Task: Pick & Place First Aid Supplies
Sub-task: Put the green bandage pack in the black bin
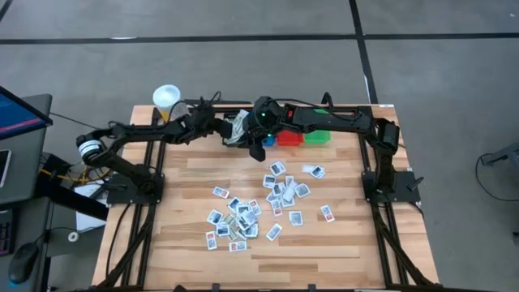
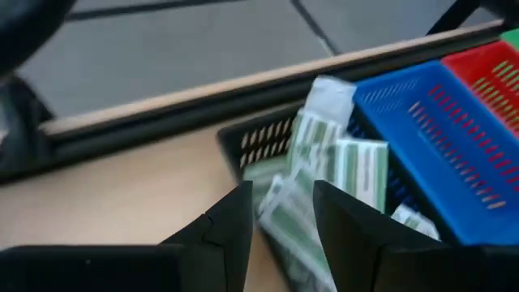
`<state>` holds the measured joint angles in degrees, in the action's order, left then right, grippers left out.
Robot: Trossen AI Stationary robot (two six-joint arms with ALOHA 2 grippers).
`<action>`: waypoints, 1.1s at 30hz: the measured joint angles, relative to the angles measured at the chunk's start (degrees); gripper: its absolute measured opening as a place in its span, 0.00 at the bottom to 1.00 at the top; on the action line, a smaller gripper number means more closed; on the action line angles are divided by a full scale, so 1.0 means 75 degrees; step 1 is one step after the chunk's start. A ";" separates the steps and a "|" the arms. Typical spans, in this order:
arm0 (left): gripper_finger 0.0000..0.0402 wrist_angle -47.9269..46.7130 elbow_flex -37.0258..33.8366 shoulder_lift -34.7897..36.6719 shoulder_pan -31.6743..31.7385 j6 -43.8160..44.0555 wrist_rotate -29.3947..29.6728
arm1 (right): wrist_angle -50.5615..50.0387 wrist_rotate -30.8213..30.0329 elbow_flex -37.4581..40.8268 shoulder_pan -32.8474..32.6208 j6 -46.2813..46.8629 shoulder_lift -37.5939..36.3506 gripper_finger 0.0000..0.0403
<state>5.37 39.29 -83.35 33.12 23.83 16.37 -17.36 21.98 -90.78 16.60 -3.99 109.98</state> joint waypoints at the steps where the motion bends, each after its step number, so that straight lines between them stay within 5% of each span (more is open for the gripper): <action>1: 0.33 0.0085 0.0000 -0.0094 0.0002 -0.0097 -0.0081 | 0.0003 0.0003 0.0000 0.0003 0.0000 0.0001 0.27; 16: 0.33 0.1388 0.0565 -0.0531 -0.0108 -0.0983 -0.1596 | 0.0044 0.0061 0.0000 -0.0012 0.0119 -0.0001 0.27; 25: 0.33 0.1392 0.0641 -0.0521 -0.0124 -0.1339 -0.1679 | -0.0036 0.0085 0.0000 -0.0055 0.0138 0.0001 0.27; 33: 0.33 0.0827 0.0614 0.0565 -0.0470 -0.1321 -0.2292 | -0.0808 0.0067 0.0000 0.0007 -0.0152 -0.0010 0.27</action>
<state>11.57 43.90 -79.11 29.60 13.92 -0.82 -23.43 22.48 -90.78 16.65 -5.13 109.91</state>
